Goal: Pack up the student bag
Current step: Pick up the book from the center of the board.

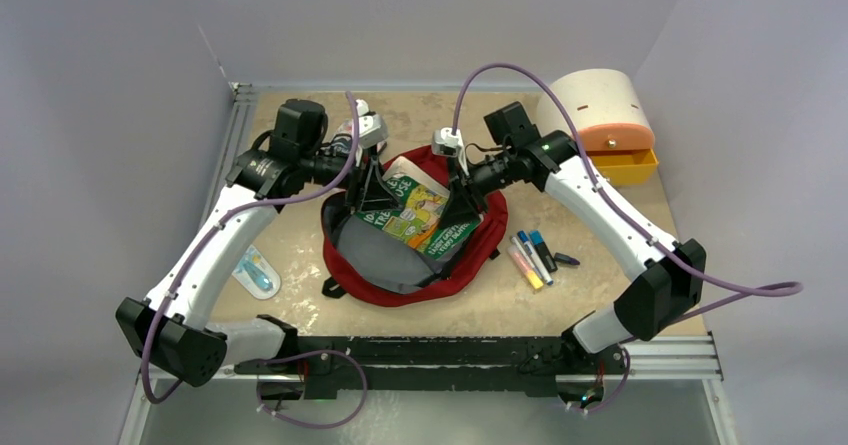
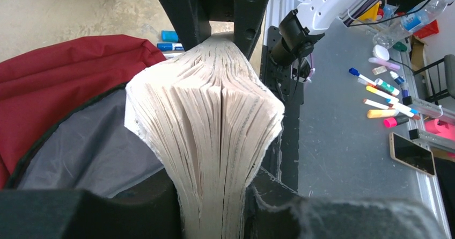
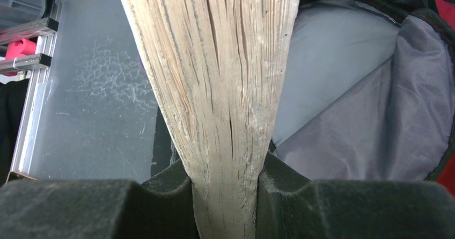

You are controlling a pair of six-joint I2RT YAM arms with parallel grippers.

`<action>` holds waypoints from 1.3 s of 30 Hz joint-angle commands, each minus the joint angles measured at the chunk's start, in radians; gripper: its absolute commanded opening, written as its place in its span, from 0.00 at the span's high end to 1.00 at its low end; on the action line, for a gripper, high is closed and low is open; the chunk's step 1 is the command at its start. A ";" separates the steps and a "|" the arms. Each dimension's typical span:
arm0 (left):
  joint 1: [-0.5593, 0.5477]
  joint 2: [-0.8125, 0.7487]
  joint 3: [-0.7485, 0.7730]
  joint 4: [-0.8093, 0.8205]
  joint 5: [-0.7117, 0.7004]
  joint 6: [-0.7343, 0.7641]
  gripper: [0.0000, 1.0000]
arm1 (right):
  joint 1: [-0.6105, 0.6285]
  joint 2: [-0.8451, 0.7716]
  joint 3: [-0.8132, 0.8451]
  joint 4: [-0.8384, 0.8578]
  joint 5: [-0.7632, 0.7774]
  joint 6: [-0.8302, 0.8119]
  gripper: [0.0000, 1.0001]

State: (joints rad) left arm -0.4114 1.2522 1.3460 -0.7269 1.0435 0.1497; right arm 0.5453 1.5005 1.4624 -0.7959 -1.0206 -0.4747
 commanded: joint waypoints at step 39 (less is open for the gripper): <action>-0.035 -0.080 -0.133 0.272 -0.325 -0.412 1.00 | -0.010 -0.572 -0.251 1.100 0.853 1.117 0.01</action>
State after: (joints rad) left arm -0.4416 1.2320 1.2427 -0.6079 0.7990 -0.1139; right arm 0.5377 0.8967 1.1797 0.0856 -0.3752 0.3576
